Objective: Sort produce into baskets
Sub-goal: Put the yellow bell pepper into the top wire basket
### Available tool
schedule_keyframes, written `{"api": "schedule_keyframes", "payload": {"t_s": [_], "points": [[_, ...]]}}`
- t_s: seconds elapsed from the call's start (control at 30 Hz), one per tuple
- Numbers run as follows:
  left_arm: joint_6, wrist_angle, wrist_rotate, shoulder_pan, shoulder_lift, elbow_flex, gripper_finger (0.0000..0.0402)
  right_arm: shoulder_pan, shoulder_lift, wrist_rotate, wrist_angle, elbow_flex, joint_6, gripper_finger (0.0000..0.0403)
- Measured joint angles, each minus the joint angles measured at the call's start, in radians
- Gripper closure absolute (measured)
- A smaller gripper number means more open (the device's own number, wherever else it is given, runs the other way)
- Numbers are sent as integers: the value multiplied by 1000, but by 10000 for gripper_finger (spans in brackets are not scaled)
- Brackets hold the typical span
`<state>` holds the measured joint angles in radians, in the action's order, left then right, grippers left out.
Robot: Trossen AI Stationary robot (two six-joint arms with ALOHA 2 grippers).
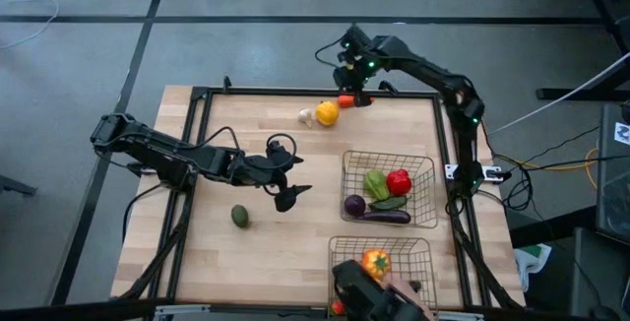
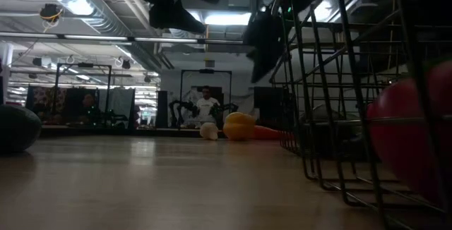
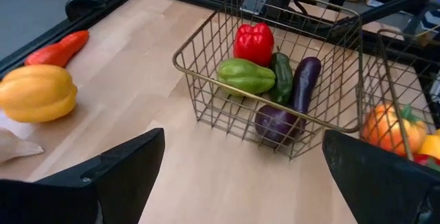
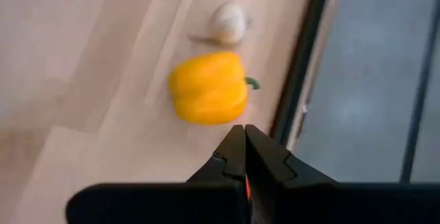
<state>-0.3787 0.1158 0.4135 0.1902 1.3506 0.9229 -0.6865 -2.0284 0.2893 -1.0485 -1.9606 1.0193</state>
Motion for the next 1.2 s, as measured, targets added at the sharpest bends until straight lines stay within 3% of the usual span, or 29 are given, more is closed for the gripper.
{"api": "schedule_keyframes", "payload": {"t_s": [0.2, 0.53, 0.7, 0.87, 1.0, 1.2], "points": [[-66, -42, 3, -27, 0, 0, 9, 15, 141, -2, -56, 0, -149, 395], [-50, -249, 1, -117, 0, 0, 9, 137, 361, 11, -336, 0, -183, 400], [-117, -355, -27, -208, 0, 0, 9, 180, 465, 56, -380, 0, -230, 401], [-177, -359, -83, -328, 0, 0, 9, 192, 542, 85, -389, 0, -248, 402], [-162, -361, -172, -416, 11, 0, 9, 191, 586, 127, -398, 0, -298, 402], [-139, -359, -192, -511, 61, 0, 9, 192, 629, 209, -403, 0, -318, 402]]}}
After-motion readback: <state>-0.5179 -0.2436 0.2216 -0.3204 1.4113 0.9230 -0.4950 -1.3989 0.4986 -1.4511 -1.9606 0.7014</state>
